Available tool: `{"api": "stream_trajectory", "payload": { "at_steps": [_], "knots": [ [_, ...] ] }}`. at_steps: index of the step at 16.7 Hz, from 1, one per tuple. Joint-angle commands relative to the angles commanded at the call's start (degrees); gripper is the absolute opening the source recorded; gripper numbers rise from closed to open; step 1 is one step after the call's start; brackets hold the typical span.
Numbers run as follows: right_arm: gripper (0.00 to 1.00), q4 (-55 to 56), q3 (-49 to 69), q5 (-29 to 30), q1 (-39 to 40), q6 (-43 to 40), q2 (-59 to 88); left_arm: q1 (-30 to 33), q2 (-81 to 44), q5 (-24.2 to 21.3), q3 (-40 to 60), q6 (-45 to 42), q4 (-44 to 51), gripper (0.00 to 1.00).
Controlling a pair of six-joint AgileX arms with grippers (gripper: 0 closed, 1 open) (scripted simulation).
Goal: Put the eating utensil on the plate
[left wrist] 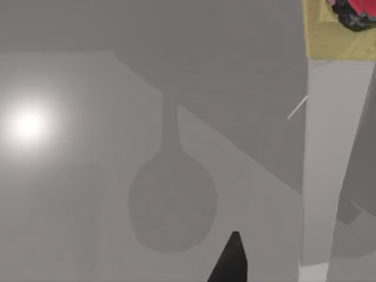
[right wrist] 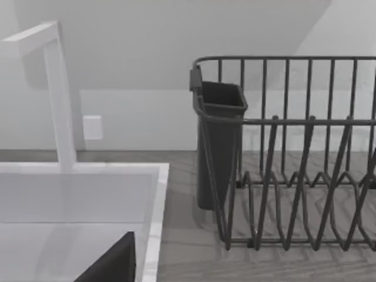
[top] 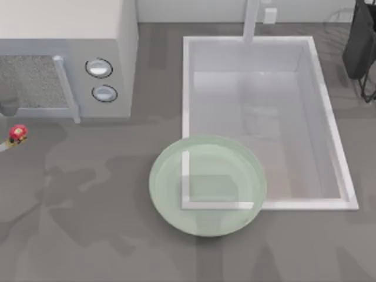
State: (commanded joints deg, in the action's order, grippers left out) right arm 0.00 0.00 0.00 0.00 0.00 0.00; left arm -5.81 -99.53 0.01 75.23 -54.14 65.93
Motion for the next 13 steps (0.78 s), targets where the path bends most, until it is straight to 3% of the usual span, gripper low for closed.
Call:
{"api": "stream_trajectory", "payload": {
  "at_steps": [4, 9, 13],
  "knots": [
    [1.00, 0.0, 0.0, 0.0, 0.0, 0.0, 0.0, 8.6, -0.1, -0.1, 4.1, -3.2, 4.6, 0.00],
    [1.00, 0.0, 0.0, 0.0, 0.0, 0.0, 0.0, 27.9, -6.0, 1.0, 15.1, -4.9, 8.0, 0.00],
    [1.00, 0.0, 0.0, 0.0, 0.0, 0.0, 0.0, 41.7, -14.6, 1.1, 24.4, -1.1, 7.3, 0.00]
  ]
}}
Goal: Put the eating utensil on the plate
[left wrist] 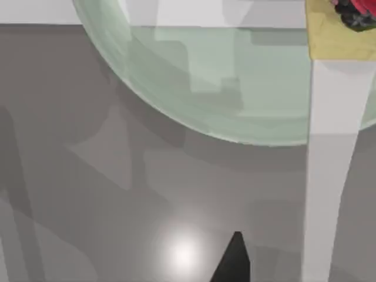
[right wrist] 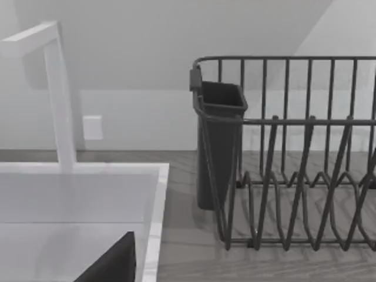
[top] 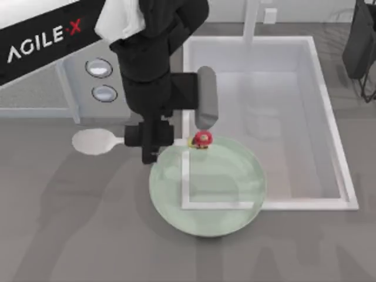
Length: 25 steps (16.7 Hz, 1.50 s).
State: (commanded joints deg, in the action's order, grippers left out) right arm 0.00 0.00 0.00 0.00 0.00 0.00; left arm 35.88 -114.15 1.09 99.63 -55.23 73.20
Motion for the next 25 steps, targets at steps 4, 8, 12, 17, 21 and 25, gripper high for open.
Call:
{"api": "stream_trajectory", "payload": {
  "at_steps": [4, 8, 12, 17, 21, 25],
  "knots": [
    [1.00, 0.0, 0.0, 0.0, 0.0, 0.0, 0.0, 7.0, -10.1, -0.5, 6.4, 5.8, -2.4, 0.00],
    [1.00, 0.0, 0.0, 0.0, 0.0, 0.0, 0.0, 7.6, -13.2, -0.7, 7.4, 8.1, -3.0, 0.00],
    [1.00, 0.0, 0.0, 0.0, 0.0, 0.0, 0.0, 7.4, -13.1, -0.7, 7.3, 7.9, -2.9, 0.00],
    [1.00, 0.0, 0.0, 0.0, 0.0, 0.0, 0.0, 9.6, -12.7, -0.9, 7.5, 6.1, -6.4, 0.00],
    [1.00, 0.0, 0.0, 0.0, 0.0, 0.0, 0.0, 10.7, -12.3, -2.2, 6.4, 5.4, -9.2, 0.00],
    [1.00, 0.0, 0.0, 0.0, 0.0, 0.0, 0.0, 11.9, -11.5, -3.3, 5.3, 4.4, -11.5, 0.00]
  ]
}}
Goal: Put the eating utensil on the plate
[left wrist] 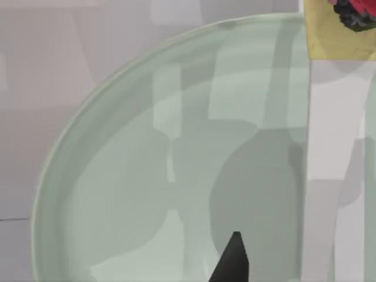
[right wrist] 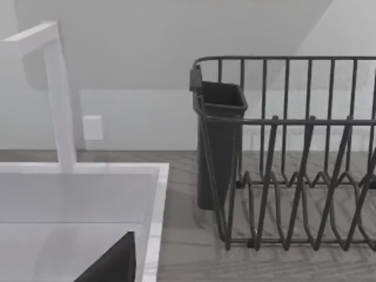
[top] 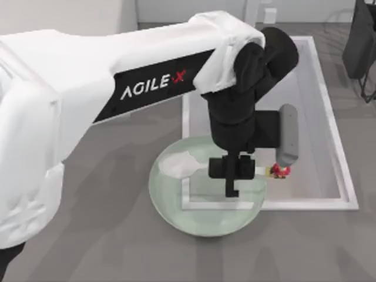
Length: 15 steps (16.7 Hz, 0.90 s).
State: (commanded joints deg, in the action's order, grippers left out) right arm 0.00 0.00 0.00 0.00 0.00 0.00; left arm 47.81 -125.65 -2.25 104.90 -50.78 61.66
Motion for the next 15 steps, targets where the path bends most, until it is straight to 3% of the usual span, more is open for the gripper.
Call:
{"api": "stream_trajectory", "payload": {
  "at_steps": [8, 15],
  "knots": [
    [1.00, 0.0, 0.0, 0.0, 0.0, 0.0, 0.0, 1.6, 1.2, -2.8, -1.9, -1.3, -2.4, 0.00],
    [1.00, 0.0, 0.0, 0.0, 0.0, 0.0, 0.0, -1.4, -1.3, -0.7, -3.1, 1.2, -1.5, 0.00]
  ]
}}
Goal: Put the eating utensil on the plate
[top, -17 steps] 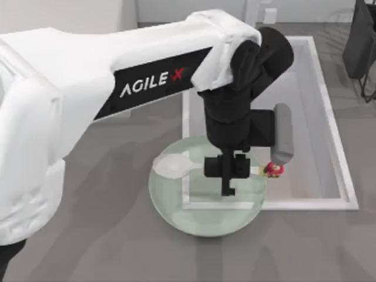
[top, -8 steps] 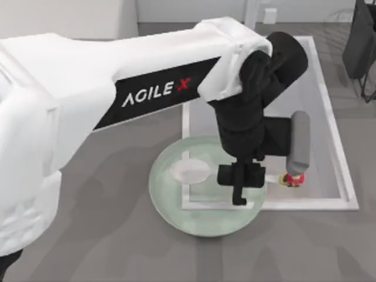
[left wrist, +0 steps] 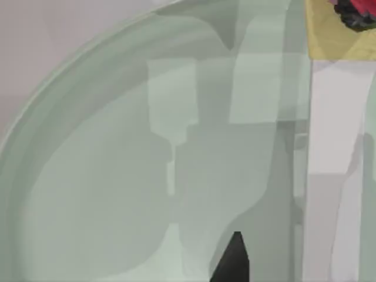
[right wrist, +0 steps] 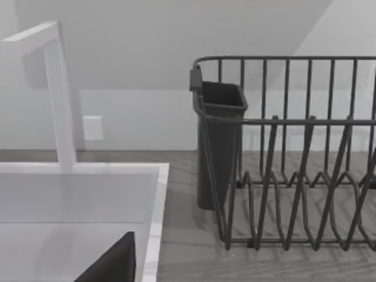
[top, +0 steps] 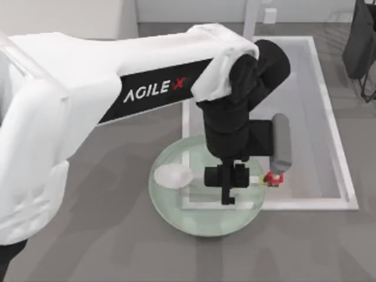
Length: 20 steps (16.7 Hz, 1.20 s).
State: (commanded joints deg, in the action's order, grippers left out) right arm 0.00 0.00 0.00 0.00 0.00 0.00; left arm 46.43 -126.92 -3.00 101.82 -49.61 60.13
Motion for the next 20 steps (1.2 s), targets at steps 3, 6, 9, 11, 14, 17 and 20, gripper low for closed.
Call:
{"api": "stream_trajectory", "payload": {
  "at_steps": [3, 6, 9, 11, 14, 17, 20],
  "knots": [
    [1.00, 0.0, 0.0, 0.0, 0.0, 0.0, 0.0, -2.5, -2.2, 2.8, -0.6, 2.2, 1.2, 0.00],
    [1.00, 0.0, 0.0, 0.0, 0.0, 0.0, 0.0, -2.9, -2.8, 3.4, -1.1, 2.5, 1.3, 0.00],
    [1.00, 0.0, 0.0, 0.0, 0.0, 0.0, 0.0, -2.9, -2.8, 3.4, -1.1, 2.5, 1.3, 0.00],
    [1.00, 0.0, 0.0, 0.0, 0.0, 0.0, 0.0, -2.9, -2.8, 3.4, -1.1, 2.5, 1.3, 0.15],
    [1.00, 0.0, 0.0, 0.0, 0.0, 0.0, 0.0, -2.9, -2.8, 3.4, -1.1, 2.5, 1.3, 0.38],
    [1.00, 0.0, 0.0, 0.0, 0.0, 0.0, 0.0, -2.9, -2.8, 3.4, -1.1, 2.5, 1.3, 0.60],
    [1.00, 0.0, 0.0, 0.0, 0.0, 0.0, 0.0, -2.9, -2.8, 3.4, -1.1, 2.5, 1.3, 0.83]
  ]
}}
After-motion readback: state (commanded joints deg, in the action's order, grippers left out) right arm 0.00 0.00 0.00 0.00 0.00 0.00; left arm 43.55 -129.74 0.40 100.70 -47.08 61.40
